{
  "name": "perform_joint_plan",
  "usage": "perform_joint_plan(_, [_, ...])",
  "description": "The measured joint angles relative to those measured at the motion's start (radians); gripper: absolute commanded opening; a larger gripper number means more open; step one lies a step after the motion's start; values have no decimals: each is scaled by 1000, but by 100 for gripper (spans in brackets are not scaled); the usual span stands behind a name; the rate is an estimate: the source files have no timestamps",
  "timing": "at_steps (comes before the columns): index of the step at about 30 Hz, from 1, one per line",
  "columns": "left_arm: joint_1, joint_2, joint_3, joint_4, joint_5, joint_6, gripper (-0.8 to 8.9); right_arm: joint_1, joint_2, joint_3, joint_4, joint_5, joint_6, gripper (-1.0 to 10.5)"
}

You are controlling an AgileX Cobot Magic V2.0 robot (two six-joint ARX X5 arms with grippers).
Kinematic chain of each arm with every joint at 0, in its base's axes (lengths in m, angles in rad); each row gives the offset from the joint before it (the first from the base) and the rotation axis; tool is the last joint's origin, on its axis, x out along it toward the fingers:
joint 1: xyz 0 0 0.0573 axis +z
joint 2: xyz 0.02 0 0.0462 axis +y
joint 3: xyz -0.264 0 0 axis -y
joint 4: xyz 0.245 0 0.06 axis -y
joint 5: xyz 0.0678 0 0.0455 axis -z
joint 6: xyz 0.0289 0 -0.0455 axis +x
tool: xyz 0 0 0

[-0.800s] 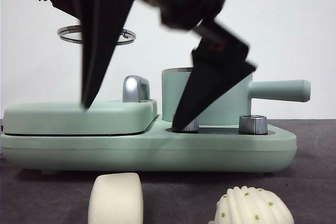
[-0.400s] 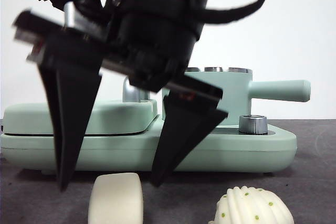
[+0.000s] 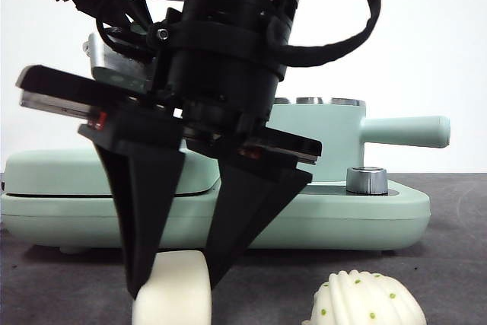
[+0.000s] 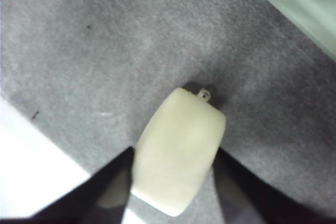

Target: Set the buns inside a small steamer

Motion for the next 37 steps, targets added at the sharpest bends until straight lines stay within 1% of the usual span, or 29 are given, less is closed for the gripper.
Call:
perform_joint_plan(2, [0, 0, 0, 0, 0, 0, 15, 0, 1, 0, 0, 0, 0, 129])
perform_joint_plan(7, [0, 0, 0, -1, 0, 0, 15, -2, 1, 10, -14, -3, 0, 127])
perform_joint_plan(10, [0, 0, 0, -9, 0, 0, 15, -19, 1, 58, -86, -20, -1, 127])
perform_joint_plan(13, [0, 0, 0, -16, 0, 0, 15, -45, -3, 145, -186, -21, -20, 127])
perform_joint_plan(18, [0, 0, 0, -15, 0, 0, 15, -127, -12, 347, -395, -13, -95, 127])
perform_joint_plan(20, [0, 0, 0, -15, 0, 0, 15, -165, -13, 436, -464, 18, -134, 127])
perform_joint_plan(22, [0, 0, 0, -15, 0, 0, 15, -207, -13, 511, -494, 35, -172, 127])
perform_joint_plan(25, [0, 0, 0, -15, 0, 0, 15, -287, -13, 615, -509, 36, -222, 127])
perform_joint_plan(28, [0, 0, 0, -16, 0, 0, 15, -373, 2, 714, -520, 37, -257, 127])
perform_joint_plan(32, [0, 0, 0, -16, 0, 0, 15, -476, 79, 816, -523, 37, -291, 127])
perform_joint_plan(35, [0, 0, 0, -18, 0, 0, 15, -517, 160, 863, -525, 36, -316, 127])
perform_joint_plan(37, [0, 0, 0, -19, 0, 0, 15, -527, 208, 885, -533, 34, -330, 127])
